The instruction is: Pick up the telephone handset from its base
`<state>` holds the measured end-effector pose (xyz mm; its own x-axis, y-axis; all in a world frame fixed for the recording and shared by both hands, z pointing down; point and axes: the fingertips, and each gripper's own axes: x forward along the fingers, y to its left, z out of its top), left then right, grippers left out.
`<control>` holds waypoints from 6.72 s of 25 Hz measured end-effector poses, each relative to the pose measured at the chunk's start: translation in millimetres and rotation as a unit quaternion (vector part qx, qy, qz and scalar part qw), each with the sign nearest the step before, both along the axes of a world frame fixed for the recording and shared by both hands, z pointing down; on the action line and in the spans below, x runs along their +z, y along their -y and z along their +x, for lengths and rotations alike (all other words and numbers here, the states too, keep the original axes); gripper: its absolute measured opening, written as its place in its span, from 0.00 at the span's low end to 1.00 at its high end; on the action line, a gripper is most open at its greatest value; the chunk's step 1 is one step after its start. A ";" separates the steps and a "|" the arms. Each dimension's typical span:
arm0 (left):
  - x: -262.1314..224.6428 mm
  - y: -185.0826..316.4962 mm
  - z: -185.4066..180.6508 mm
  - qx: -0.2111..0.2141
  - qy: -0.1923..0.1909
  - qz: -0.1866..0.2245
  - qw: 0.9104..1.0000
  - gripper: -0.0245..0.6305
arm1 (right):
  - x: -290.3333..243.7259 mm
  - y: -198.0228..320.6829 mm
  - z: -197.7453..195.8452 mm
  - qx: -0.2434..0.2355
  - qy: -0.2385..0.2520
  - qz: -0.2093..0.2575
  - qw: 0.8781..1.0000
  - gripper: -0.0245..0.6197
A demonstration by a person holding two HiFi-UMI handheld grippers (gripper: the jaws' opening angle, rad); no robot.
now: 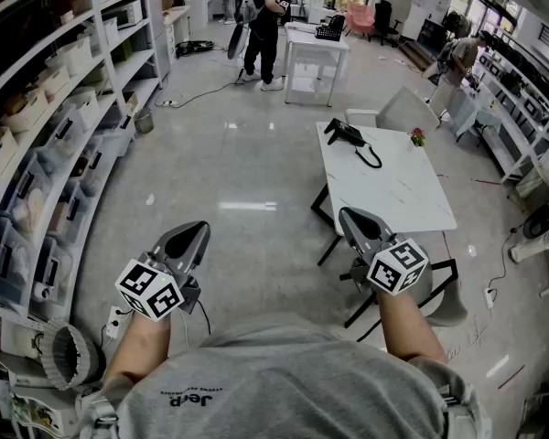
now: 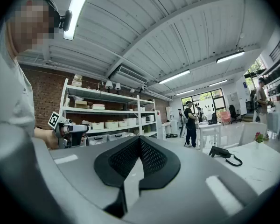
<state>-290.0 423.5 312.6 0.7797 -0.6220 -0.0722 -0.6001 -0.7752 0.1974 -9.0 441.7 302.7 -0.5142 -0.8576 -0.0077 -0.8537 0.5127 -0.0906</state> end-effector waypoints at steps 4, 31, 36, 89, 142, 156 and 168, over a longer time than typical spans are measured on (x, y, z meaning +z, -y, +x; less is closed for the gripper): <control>-3.8 3.1 5.5 -0.001 -0.001 0.001 1.000 0.11 | 1.1 4.5 4.0 -0.004 0.004 -0.001 1.000 0.04; -10.9 -4.0 68.5 -0.024 0.007 0.008 1.000 0.11 | 4.4 7.0 60.3 -0.053 0.022 0.009 0.998 0.45; -7.9 -4.5 92.3 -0.027 0.007 0.006 1.000 0.11 | 8.5 12.3 84.7 -0.046 0.017 0.006 0.999 0.53; 41.3 648.3 117.5 0.031 0.051 -0.010 0.998 0.11 | 48.5 643.8 90.1 -0.002 0.007 -0.026 1.000 0.53; 141.6 802.7 530.2 0.360 0.093 -0.021 0.928 0.11 | 182.2 695.5 398.5 0.184 -0.119 -0.143 0.965 0.53; 220.5 723.4 624.2 0.441 0.136 -0.028 0.887 0.11 | 346.9 629.8 405.9 0.012 -0.300 -0.262 0.917 0.53; 251.5 713.8 638.2 0.441 0.147 -0.043 0.885 0.11 | 413.1 635.9 405.1 -0.081 -0.464 -0.244 0.848 0.53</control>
